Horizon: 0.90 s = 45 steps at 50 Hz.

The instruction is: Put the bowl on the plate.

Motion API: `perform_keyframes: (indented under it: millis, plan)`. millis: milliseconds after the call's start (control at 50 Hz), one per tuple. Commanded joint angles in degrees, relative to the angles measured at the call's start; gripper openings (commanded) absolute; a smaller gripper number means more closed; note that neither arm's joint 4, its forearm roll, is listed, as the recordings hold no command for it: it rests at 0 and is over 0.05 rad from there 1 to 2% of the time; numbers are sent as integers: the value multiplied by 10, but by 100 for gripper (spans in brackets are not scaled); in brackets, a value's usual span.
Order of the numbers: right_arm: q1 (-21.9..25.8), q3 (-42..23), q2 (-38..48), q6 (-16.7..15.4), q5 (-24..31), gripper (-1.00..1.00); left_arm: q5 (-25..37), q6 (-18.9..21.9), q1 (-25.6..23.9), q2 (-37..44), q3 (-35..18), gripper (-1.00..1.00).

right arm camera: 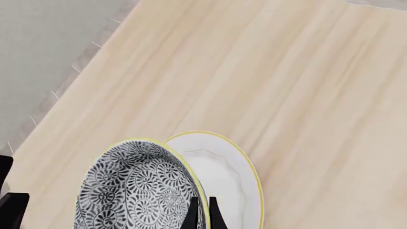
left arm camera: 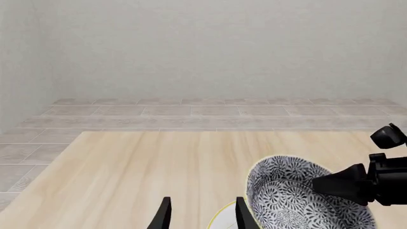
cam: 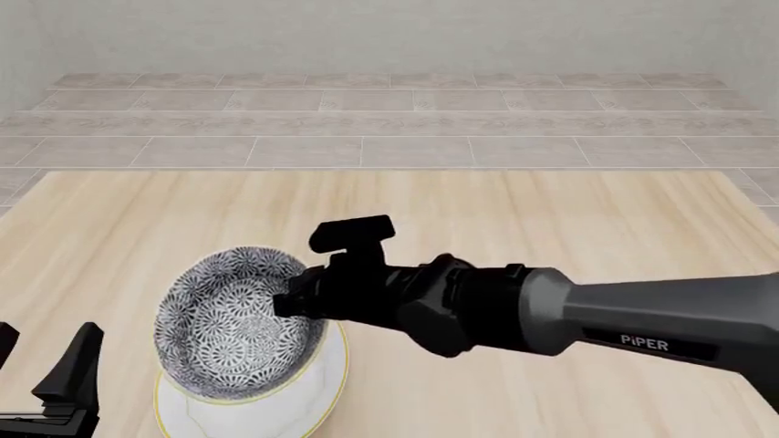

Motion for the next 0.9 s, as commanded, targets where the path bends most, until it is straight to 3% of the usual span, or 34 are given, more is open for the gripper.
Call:
perform_keyframes:
  millis: [20,900]
  plan:
    - [3,-3,5,5,-6,-100,0,0,0,0,0,100]
    - [13,11,27,18,-31,-100,0,0,0,0,0,100]
